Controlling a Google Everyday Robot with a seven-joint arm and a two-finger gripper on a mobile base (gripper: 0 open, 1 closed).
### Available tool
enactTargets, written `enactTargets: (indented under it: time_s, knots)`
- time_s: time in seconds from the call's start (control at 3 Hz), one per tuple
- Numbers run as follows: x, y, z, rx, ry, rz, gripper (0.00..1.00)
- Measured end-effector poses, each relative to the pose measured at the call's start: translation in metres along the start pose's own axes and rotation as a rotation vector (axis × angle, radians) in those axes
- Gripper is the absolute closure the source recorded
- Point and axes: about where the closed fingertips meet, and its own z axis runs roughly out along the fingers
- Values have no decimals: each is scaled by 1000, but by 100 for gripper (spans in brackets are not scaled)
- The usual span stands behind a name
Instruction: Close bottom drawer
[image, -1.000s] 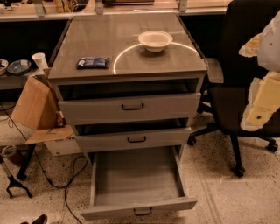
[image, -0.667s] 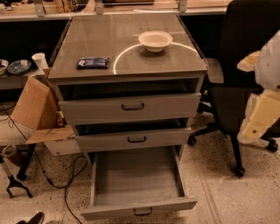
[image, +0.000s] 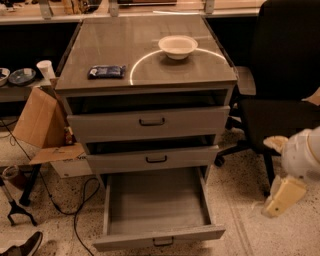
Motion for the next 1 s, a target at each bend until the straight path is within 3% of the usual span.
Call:
enactTargets:
  time_s: [0.33,0.67,1.0]
  knots:
    - [43,8,84,-57,-95,0,0]
    - [43,8,84,-58,-95,0,0]
    - [40,9,114,-80,-137,-36,0]
